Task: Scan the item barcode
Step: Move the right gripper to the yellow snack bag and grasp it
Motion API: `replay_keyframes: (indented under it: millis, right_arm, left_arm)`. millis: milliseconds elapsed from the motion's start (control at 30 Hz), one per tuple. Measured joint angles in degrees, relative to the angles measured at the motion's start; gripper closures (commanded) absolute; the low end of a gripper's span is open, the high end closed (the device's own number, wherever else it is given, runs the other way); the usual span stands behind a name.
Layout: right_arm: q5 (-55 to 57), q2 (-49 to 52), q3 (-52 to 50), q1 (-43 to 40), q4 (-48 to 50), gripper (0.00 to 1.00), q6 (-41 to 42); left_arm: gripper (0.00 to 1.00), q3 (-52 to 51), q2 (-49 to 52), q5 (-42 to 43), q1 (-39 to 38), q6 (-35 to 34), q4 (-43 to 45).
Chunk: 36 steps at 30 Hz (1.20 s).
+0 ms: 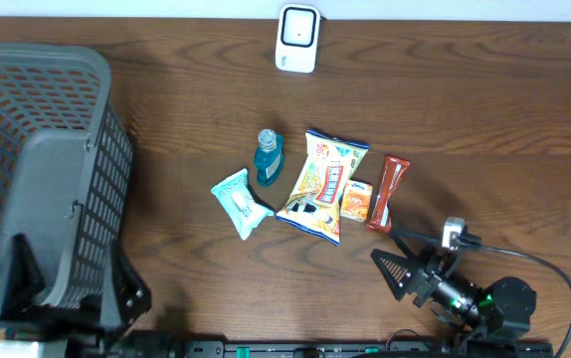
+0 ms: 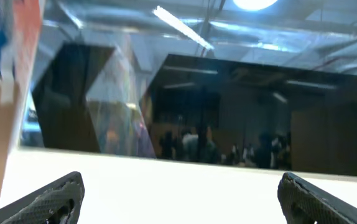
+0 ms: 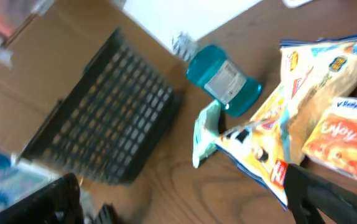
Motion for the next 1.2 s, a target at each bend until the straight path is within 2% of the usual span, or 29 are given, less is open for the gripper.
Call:
replay_keyframes:
  millis: [167,367,633,767,800,867,900,933,967,1000,1200]
  right_arm:
    - [7.1,8.7,9.6,0.0,-10.5,0.01,-4.0]
    - [20.8,26.3,26.2,3.0,-22.7,0.01,-11.4]
    - [45.2,54.8,46.1,22.7,-31.5,0.01,-13.1]
    - [51.8,69.7,50.9,32.0,-29.1,0.01,-13.2]
    - [52.6,72.8,51.4,33.4,-27.1,0.05,-13.2]
    - [52.7,78.6,51.8,35.7,-23.3,0.23,-13.3]
    - [52.6,80.4,51.8,36.1,-22.1,0.27,-13.2]
    - [52.2,82.6,51.8,36.6,-20.7,0.27,-13.5]
    - [52.2,84.1,51.8,36.7,-19.5,0.22,-13.6]
    - [52.1,85.6,51.8,36.9,-18.2,0.22,-13.5]
    - [54.1,89.5,51.8,36.9,-14.0,0.25,-10.4]
  left_arm:
    - [0.01,-3.0,0.0,0.0,0.0,-3.7,-4.7]
    - [0.01,-5.5,0.0,0.0,0.0,-4.8,-13.2]
    - [0.01,-6.3,0.0,3.2,0.0,-5.5,-15.2]
    - [0.01,-9.8,0.0,4.7,0.0,-5.5,-14.3]
    - [0.01,-11.2,0.0,5.1,0.0,-5.5,-13.5]
    - [0.01,-14.1,0.0,5.3,0.0,-5.5,-11.4]
    - [0.01,-15.5,0.0,5.4,0.0,-5.5,-10.4]
    - [0.01,-16.8,0.0,5.5,0.0,-5.5,-9.4]
    - [0.01,-17.9,0.0,5.5,0.0,-5.5,-8.6]
    - [0.01,-19.1,0.0,5.5,0.0,-5.5,-7.6]
    - [0.01,-23.5,0.0,5.7,0.0,-5.5,-6.6]
